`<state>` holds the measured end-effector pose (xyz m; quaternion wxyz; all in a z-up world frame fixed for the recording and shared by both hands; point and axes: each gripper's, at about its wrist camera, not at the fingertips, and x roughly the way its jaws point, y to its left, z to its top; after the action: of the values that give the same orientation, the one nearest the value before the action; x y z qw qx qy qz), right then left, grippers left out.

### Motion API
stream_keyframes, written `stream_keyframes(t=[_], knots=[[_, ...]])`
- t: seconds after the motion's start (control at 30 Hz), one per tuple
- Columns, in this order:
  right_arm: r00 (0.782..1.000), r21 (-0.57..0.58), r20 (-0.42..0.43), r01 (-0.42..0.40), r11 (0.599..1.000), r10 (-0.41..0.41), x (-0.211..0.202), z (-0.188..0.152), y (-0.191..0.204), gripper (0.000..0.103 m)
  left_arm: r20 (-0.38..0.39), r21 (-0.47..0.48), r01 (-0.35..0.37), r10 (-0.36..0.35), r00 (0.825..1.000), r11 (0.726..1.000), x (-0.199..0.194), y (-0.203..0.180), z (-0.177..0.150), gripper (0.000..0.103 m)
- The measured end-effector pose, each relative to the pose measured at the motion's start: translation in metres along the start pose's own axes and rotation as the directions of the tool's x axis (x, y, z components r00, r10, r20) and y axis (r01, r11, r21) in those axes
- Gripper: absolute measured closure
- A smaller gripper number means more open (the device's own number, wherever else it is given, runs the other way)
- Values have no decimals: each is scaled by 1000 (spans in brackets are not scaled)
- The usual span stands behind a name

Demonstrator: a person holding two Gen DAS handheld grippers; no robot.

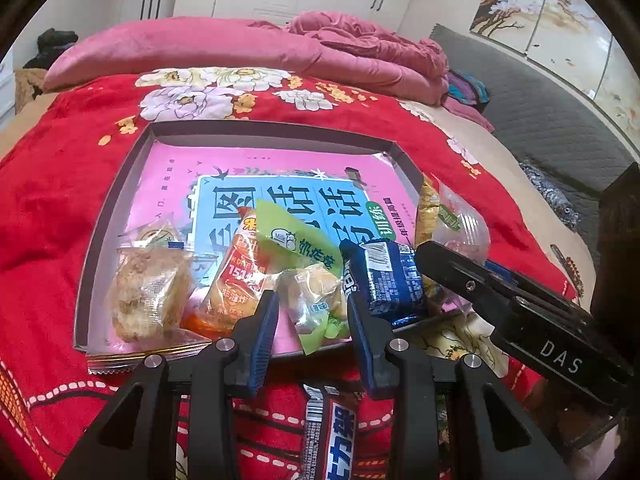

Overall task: Organize snacks
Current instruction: 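Carry green bag into tray with left while right carries clear bag over tray, then open both tools to release the bags in the tray and withdraw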

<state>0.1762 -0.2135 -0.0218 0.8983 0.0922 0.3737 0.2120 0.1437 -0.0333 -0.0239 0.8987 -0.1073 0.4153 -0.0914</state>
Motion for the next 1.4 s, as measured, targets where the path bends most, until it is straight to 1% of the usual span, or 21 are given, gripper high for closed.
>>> stream_keyframes(t=[0.17, 0.5, 0.53, 0.57, 0.7, 0.77, 1.1, 1.17, 1.23, 1.37, 1.4], knots=[[1000, -12, -16, -10, 1000, 10, 4, -2, 3, 57, -6, -18, -4, 4, 1000, 1000, 1, 4, 0, 66], [999, -19, -31, -19, 1000, 19, 7, -3, 6, 56, -12, -22, -8, 8, 1000, 1000, 2, 5, 0, 66], [999, -18, -33, -17, 1000, 17, 7, -3, 6, 55, -13, -23, -7, 7, 1000, 1000, 2, 5, 0, 66], [999, -15, -34, -18, 1000, 18, 7, -3, 5, 51, -13, -24, -6, 6, 1000, 1000, 2, 5, 0, 66], [999, -9, -27, -32, 999, 32, 6, -1, 5, 48, -14, -28, -6, 6, 1000, 1000, 2, 6, 0, 66], [999, -9, -25, -33, 999, 33, 5, -1, 6, 43, -13, -36, -6, 5, 1000, 999, 2, 8, 0, 66], [999, -8, 6, -46, 999, 46, -4, 1, 5, 40, 4, -54, 1, -1, 1000, 999, -5, 13, 0, 66], [999, -8, 10, -45, 999, 45, -6, 1, 4, 39, 10, -54, -1, 1, 1000, 999, -7, 13, 0, 64], [999, -8, 13, -44, 999, 44, -8, 1, 3, 38, 17, -57, -1, 2, 1000, 998, -9, 13, 1, 57], [999, -7, 23, -45, 999, 45, -13, 1, 2, 37, 35, -58, 1, 1, 999, 998, -16, 13, 1, 50], [999, -8, 24, -45, 999, 46, -14, 0, 2, 37, 38, -55, 0, 2, 999, 998, -17, 13, 0, 46]])
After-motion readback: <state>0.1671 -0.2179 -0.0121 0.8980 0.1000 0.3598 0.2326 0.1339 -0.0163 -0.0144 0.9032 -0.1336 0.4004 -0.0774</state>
